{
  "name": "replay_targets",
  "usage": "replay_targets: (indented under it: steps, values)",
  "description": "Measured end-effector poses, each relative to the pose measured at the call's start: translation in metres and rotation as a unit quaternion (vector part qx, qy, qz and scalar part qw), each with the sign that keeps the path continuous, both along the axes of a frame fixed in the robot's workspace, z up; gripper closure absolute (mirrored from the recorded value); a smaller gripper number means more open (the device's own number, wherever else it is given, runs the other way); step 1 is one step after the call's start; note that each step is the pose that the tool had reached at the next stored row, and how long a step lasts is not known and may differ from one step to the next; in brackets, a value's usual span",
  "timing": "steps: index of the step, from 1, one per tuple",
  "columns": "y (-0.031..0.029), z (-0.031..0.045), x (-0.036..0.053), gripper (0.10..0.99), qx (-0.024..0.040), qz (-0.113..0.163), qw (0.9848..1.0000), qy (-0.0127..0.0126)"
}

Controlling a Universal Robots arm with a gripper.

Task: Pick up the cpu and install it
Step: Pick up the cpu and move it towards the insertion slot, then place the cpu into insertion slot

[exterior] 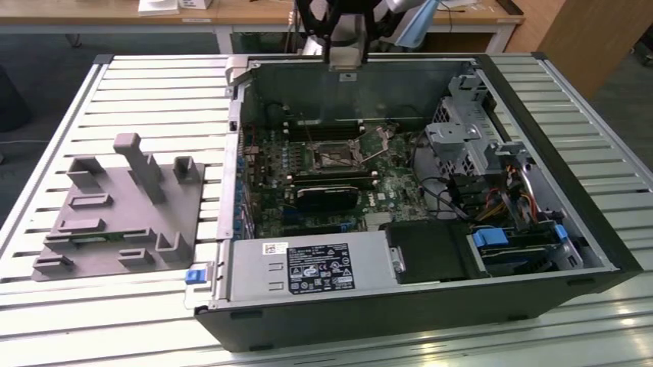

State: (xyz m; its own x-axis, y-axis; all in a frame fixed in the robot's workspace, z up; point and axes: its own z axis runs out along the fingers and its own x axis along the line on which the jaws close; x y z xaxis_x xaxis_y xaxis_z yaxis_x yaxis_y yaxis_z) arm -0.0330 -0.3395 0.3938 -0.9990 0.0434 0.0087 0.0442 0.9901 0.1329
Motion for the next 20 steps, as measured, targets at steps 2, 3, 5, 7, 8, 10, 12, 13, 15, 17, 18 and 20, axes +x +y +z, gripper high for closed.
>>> replay_targets:
  steps: [2,3,5,7,8,10,12,13,15,17,18,20]
  values:
    - [0.0,0.0,0.0024,0.545,0.0,-0.001,1.0,-0.0001]
    - [0.0,0.0,0.0033,0.545,0.0,-0.001,1.0,0.0]
    - [0.0,0.0,0.0044,0.545,-0.0001,-0.001,1.0,0.0]
    - [0.0,-0.0001,0.0049,0.545,-0.0001,-0.001,1.0,0.0]
    - [0.0,-0.0001,0.0049,0.545,-0.0003,-0.002,1.0,-0.0001]
    - [0.0,-0.0001,0.005,0.545,-0.0004,-0.002,1.0,0.0]
    - [0.0,-0.0001,0.0051,0.545,-0.0005,-0.004,1.0,0.0]
    - [0.0,-0.0001,0.0051,0.545,-0.0005,-0.006,1.0,0.0]
    - [0.0001,-0.0003,0.0051,0.545,-0.0005,-0.013,0.9999,0.0]
    - [0.0001,-0.0005,0.0051,0.545,-0.0005,-0.019,0.9998,0.0]
    - [0.0002,-0.0006,0.0051,0.545,-0.0007,-0.022,0.9998,0.0]
    - [0.0002,-0.0009,0.0051,0.545,-0.0008,-0.033,0.9995,0.0]
